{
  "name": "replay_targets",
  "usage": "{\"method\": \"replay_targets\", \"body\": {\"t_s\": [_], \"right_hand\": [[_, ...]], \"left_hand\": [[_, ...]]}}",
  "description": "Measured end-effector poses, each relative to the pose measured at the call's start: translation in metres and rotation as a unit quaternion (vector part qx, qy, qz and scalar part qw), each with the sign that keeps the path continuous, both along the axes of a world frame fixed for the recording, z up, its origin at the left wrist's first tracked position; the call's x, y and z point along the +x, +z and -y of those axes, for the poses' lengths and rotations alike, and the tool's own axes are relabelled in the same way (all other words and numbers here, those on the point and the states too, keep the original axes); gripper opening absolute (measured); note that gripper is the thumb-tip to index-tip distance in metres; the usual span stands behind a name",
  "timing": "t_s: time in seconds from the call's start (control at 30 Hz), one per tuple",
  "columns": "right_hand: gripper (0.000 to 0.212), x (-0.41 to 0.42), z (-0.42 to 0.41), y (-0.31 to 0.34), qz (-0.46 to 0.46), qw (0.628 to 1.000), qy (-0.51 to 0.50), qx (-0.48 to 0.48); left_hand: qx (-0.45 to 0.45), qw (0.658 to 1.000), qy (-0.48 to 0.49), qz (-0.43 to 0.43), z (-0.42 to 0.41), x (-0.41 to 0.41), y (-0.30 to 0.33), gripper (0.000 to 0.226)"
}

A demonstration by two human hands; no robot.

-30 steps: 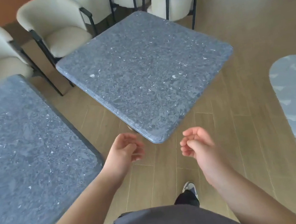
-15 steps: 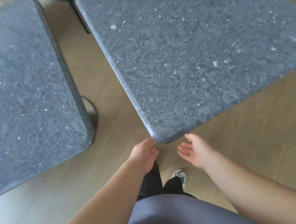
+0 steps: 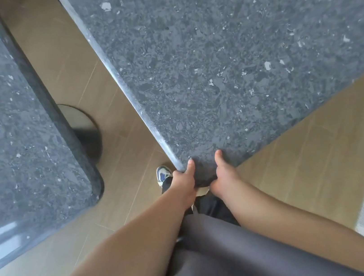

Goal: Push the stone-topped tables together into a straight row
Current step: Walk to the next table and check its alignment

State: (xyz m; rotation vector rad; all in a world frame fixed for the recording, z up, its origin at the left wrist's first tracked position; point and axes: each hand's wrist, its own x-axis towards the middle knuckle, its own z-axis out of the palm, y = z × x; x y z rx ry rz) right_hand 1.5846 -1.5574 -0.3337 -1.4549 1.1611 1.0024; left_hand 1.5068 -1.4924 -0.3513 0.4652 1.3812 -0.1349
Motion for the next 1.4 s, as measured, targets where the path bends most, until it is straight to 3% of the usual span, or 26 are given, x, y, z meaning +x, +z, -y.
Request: {"method": "replay_targets", "body": {"t_s": [0.13,0.37,0.57,0.7,0.93,1.1,1.27,1.4], "right_hand": [[0.069,0.003,0.004,-0.003,-0.009,0.999,-0.024,0.034],[0.066,0.008,0.016,-0.008,-0.027,0.996,-0.036,0.076],[0.076,0.007,0.026,-0.013,-0.024,0.994,-0.034,0.100],[0.070,0.002,0.024,-0.013,0.021,0.998,-0.019,0.063],[0.063,-0.004,0.010,-0.020,0.035,0.993,-0.091,0.067],[0.040,-0.014,-0.004,-0.017,0.078,0.992,-0.098,0.002],[0.058,-0.046,-0.043,-0.013,0.055,0.992,-0.117,0.000],[0.057,-0.079,-0.082,-0.018,0.028,0.990,-0.132,0.031]], "left_hand": [[-0.001,1.000,-0.020,0.003,-0.002,-0.001,0.000,0.025],[0.024,0.999,-0.028,-0.022,0.002,0.002,0.007,0.044],[0.035,0.996,-0.060,-0.051,0.004,0.003,0.005,0.056],[0.034,0.997,-0.061,-0.025,0.000,0.001,0.001,0.059],[0.005,0.995,-0.100,0.022,-0.009,-0.006,-0.004,0.056],[-0.036,0.989,-0.132,0.050,-0.030,-0.014,-0.003,0.050],[-0.036,0.985,-0.166,0.026,-0.076,-0.041,-0.002,0.049],[-0.013,0.987,-0.161,0.018,-0.121,-0.071,-0.006,0.053]]}}
